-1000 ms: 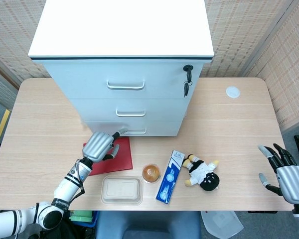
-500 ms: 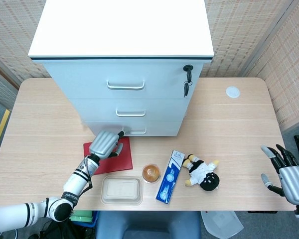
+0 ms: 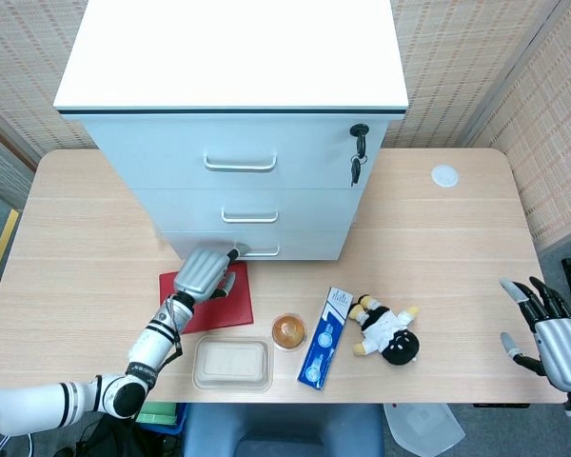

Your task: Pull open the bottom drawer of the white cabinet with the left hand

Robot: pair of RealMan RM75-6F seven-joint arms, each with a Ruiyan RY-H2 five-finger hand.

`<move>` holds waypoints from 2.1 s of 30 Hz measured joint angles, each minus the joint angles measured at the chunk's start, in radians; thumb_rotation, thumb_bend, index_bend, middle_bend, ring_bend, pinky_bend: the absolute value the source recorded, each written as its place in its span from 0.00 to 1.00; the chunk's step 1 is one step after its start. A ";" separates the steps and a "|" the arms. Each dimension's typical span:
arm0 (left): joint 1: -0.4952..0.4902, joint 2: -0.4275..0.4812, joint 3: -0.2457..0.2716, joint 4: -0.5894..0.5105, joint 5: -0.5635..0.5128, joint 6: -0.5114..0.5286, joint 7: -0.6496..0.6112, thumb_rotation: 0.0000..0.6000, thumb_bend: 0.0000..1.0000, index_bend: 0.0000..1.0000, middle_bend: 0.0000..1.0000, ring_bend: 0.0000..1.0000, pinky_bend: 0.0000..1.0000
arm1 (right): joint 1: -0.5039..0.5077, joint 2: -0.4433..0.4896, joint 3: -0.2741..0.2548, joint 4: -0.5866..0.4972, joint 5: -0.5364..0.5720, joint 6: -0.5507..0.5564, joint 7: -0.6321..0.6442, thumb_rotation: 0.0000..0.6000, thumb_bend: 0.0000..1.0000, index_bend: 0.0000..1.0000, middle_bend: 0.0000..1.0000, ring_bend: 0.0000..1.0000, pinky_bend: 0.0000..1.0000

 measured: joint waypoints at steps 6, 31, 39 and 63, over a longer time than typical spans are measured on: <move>-0.006 -0.002 0.012 0.001 -0.006 0.014 0.008 1.00 0.57 0.21 1.00 1.00 1.00 | 0.000 -0.001 0.001 0.003 0.004 -0.002 0.002 1.00 0.33 0.09 0.15 0.07 0.10; 0.061 0.065 0.105 -0.170 0.063 0.133 0.037 1.00 0.57 0.25 1.00 1.00 1.00 | 0.011 -0.003 0.000 -0.004 -0.008 -0.013 -0.005 1.00 0.33 0.09 0.15 0.07 0.10; 0.080 0.084 0.132 -0.228 0.070 0.156 0.071 1.00 0.57 0.26 1.00 1.00 1.00 | 0.010 -0.002 -0.002 -0.009 -0.008 -0.013 -0.012 1.00 0.33 0.09 0.15 0.07 0.10; 0.118 0.133 0.192 -0.370 0.149 0.184 0.114 1.00 0.57 0.27 1.00 1.00 1.00 | 0.008 0.000 -0.005 -0.022 -0.010 -0.011 -0.027 1.00 0.33 0.09 0.15 0.07 0.10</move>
